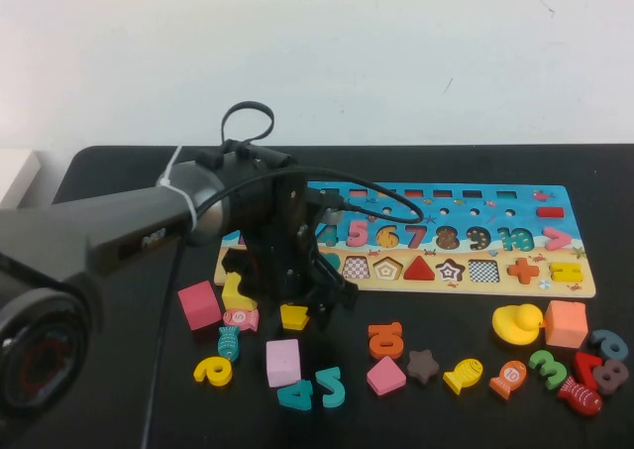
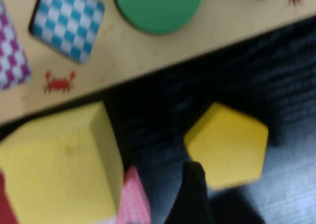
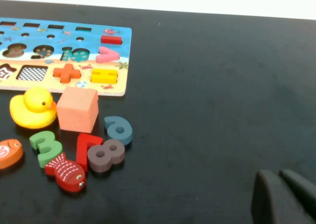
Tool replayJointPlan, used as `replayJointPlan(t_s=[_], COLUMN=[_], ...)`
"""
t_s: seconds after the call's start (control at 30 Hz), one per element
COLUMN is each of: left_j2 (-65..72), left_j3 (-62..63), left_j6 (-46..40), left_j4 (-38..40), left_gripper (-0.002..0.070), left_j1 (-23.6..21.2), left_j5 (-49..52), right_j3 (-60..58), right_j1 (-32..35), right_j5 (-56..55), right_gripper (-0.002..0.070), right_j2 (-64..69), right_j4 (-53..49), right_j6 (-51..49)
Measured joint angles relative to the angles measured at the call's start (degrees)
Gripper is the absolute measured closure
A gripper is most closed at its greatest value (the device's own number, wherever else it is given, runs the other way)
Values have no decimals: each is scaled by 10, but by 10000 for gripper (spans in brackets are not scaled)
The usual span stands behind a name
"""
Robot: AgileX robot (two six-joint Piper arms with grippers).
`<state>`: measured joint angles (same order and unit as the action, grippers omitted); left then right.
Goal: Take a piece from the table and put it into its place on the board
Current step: Pick up the "Pentagon"
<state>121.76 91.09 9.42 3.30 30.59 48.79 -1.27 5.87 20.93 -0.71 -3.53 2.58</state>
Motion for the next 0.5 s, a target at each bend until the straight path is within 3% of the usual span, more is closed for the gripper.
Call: replayJointPlan(t_s=[0.5], left_j2=[52], left_j3=[67], left_j6=[31], left_j4=[-7], left_gripper=[174], left_j1=[-1], left_j5=[20], right_j3=[0], right_j1=[0], right_j5=[0], right_gripper=[657], right_j2=[0], right_j4=[0], right_j6=[0])
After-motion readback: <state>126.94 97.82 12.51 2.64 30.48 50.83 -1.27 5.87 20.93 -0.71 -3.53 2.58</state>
